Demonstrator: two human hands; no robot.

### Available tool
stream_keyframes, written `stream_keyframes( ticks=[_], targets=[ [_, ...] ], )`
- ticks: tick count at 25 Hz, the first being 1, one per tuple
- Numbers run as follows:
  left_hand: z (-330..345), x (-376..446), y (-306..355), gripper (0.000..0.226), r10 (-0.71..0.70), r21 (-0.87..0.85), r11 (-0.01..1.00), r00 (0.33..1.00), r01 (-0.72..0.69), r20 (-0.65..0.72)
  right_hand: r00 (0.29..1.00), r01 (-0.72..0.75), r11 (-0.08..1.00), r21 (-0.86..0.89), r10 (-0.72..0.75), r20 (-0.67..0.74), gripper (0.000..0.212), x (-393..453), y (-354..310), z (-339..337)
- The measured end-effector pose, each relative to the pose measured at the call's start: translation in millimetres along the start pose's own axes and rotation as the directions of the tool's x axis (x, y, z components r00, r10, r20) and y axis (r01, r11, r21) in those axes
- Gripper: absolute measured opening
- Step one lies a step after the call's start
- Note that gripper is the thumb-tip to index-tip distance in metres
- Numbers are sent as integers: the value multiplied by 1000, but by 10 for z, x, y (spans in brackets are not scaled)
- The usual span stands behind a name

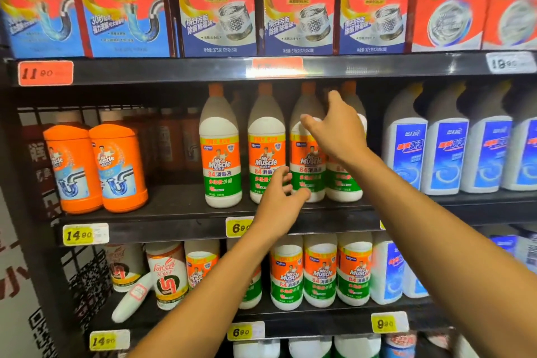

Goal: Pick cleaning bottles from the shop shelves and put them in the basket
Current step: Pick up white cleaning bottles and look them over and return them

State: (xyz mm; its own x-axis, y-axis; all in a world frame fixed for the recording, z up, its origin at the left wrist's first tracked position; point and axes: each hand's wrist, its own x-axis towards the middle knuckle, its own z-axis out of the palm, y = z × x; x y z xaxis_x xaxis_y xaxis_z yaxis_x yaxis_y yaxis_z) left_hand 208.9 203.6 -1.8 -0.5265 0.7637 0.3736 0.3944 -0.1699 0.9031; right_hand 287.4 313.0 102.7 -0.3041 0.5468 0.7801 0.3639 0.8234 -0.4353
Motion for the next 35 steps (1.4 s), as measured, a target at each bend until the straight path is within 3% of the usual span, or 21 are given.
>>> stream_keyframes(
  ticks=[7, 11, 21, 25, 28, 35],
  targets=[
    [129, 76, 13, 71, -63, -12, 998, 998, 63, 32, 994, 43, 984, -171, -25, 108, 64, 105, -85, 59],
    [140, 62, -12, 67, -57, -3, 998, 998, 57, 23, 995, 48, 982, -180, -31, 96, 59, 97, -58, 99],
    [156, 38, -10, 80, -69, 8, 998, 998, 69, 1, 998, -6, 999, 44, 3, 56, 73, -5, -64, -85],
    [180, -32, -7, 82, -46, -8, 999, 999, 46, -3, 994, 30, 958, 286, -59, 92, 78, -239, -12, -214],
    [159, -57, 6, 84, -7, 9, 1000, 1000, 7, -3, 989, 98, 934, 344, -128, 67, 78, -428, 36, -308],
    [137, -193, 105, 66, 123, 58, 991, 992, -125, 39, 993, 67, 857, 512, -107, 49, 84, -529, 75, -639]
  ],
)
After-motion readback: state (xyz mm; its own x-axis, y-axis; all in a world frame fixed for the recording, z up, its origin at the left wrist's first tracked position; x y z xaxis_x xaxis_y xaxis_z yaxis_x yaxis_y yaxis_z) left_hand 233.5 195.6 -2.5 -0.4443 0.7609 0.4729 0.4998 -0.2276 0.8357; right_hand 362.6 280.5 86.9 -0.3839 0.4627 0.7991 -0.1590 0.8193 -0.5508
